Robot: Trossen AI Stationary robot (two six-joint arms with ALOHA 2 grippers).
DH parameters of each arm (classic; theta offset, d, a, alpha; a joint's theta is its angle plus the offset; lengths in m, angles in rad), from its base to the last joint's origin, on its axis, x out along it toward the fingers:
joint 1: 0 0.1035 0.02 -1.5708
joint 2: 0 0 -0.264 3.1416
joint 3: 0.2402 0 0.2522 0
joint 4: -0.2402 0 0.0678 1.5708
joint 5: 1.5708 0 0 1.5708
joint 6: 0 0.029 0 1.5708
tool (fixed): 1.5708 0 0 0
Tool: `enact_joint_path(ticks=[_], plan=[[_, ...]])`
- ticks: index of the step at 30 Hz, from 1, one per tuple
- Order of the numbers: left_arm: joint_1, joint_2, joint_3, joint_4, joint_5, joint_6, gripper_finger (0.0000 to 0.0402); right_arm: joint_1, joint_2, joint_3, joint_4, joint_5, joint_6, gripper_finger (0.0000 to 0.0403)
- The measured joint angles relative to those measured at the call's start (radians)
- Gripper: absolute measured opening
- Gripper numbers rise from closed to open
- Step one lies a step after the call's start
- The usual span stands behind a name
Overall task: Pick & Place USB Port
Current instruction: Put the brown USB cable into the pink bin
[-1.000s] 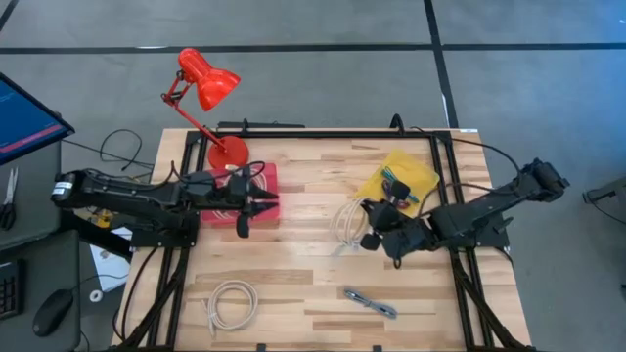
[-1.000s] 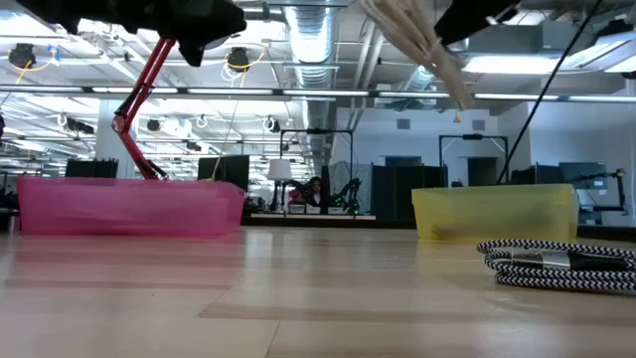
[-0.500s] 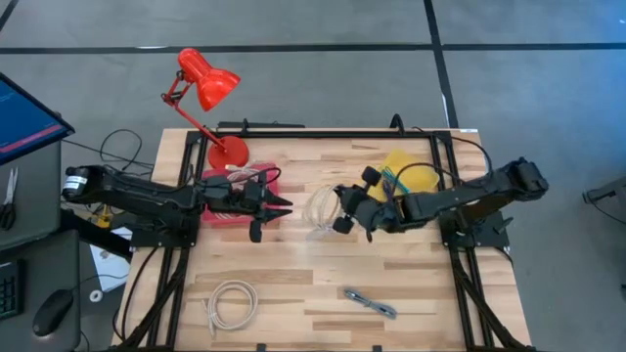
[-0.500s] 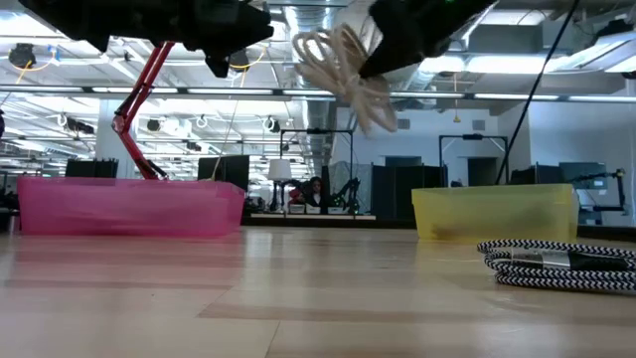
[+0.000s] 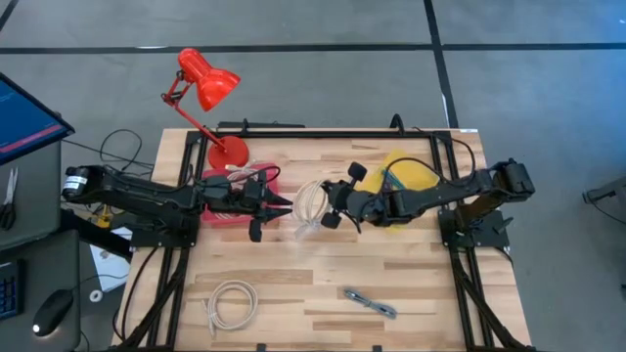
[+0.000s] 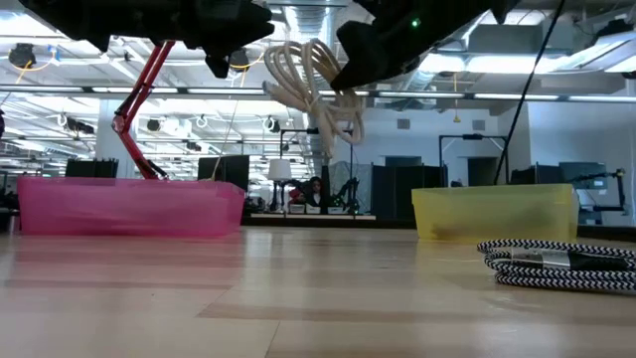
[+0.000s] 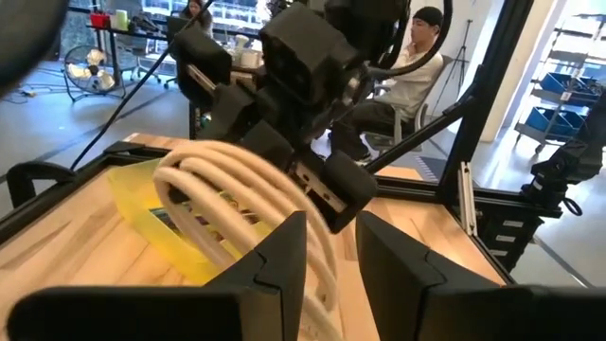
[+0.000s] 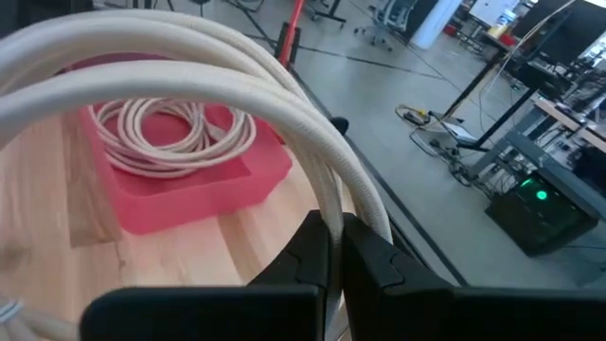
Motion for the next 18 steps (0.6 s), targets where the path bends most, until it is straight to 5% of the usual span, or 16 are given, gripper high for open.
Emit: enact_joint_path(ticks=[18], plan=[[0.003, -0.001, 0.000, 0.007, -0.028, -0.071, 0.0150, 0.011, -0.007, 0.000, 0.119, -0.003, -0.079, 0.0001]])
